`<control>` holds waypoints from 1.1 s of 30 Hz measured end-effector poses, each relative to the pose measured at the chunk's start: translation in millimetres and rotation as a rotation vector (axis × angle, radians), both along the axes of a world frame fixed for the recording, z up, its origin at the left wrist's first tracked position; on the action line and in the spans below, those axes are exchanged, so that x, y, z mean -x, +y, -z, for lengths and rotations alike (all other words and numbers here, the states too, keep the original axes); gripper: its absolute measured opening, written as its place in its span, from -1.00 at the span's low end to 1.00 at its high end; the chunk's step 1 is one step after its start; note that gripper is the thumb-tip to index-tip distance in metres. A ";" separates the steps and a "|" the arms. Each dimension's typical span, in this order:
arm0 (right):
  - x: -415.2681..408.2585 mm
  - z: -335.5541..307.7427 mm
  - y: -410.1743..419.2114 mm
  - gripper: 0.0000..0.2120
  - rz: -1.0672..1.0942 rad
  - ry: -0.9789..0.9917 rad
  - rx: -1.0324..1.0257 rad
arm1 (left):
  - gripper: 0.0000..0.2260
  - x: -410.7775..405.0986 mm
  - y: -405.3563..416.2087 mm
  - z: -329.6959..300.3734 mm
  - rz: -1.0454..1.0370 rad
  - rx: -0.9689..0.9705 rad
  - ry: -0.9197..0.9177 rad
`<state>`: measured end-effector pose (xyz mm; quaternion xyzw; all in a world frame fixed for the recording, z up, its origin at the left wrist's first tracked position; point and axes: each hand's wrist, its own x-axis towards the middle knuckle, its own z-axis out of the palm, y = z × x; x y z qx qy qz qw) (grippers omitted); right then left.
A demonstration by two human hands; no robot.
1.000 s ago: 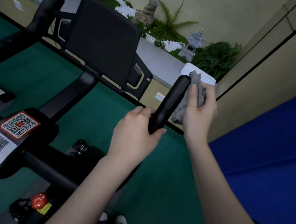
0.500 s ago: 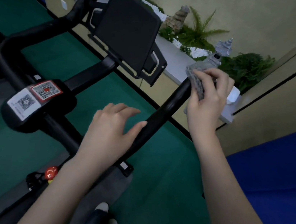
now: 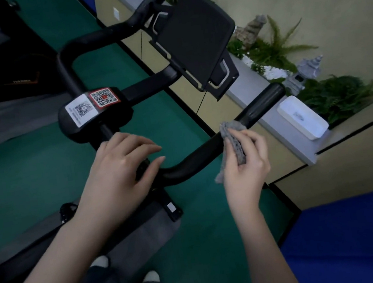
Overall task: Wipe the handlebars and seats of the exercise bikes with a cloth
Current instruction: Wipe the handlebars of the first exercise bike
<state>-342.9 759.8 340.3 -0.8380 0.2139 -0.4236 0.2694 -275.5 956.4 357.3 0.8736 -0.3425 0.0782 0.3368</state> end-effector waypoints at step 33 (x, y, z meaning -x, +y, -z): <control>-102.1 -39.3 178.5 -0.82 0.289 0.210 -0.144 | -0.81 -147.2 90.8 17.1 0.395 0.162 -0.037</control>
